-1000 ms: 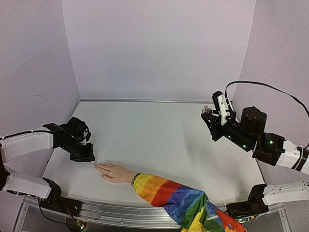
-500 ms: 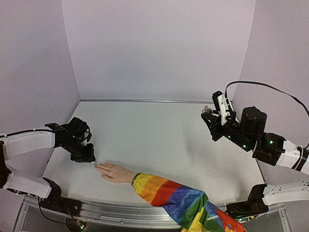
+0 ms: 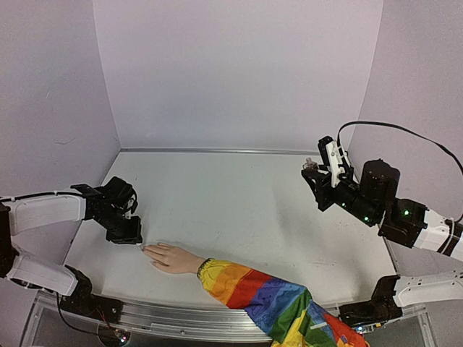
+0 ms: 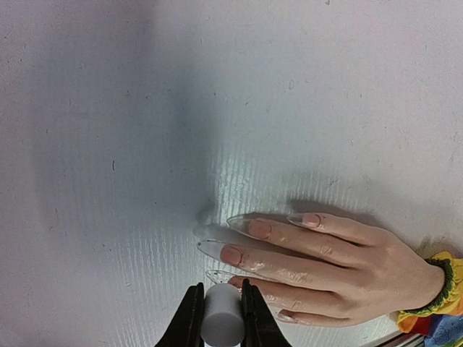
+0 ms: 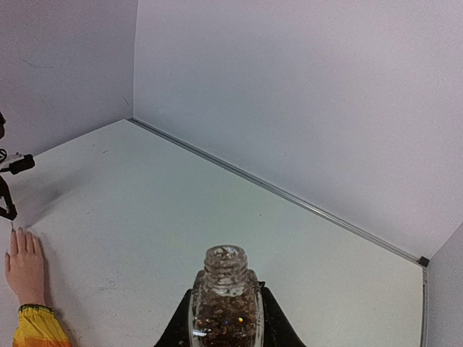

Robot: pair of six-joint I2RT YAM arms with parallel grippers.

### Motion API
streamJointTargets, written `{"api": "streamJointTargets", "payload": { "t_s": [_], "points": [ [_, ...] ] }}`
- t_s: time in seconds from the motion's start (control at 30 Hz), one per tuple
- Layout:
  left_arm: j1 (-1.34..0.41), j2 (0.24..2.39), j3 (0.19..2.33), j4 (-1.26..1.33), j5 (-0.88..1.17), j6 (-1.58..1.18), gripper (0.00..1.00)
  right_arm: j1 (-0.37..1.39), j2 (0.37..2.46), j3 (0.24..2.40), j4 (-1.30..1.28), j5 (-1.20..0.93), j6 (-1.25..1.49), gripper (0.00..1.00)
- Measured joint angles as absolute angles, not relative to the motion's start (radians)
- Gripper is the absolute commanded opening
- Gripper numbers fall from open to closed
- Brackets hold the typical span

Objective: Paint the nails

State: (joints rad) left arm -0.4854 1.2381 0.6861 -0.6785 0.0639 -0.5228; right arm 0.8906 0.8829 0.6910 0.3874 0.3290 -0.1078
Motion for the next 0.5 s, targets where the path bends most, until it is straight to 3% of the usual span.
{"api": "streamJointTargets", "payload": {
  "t_s": [0.5],
  "points": [
    [-0.485, 1.278, 0.687, -0.669, 0.031, -0.516, 0.0, 0.891, 0.883, 0.691, 0.387, 0.329, -0.108, 0.0]
  ]
}}
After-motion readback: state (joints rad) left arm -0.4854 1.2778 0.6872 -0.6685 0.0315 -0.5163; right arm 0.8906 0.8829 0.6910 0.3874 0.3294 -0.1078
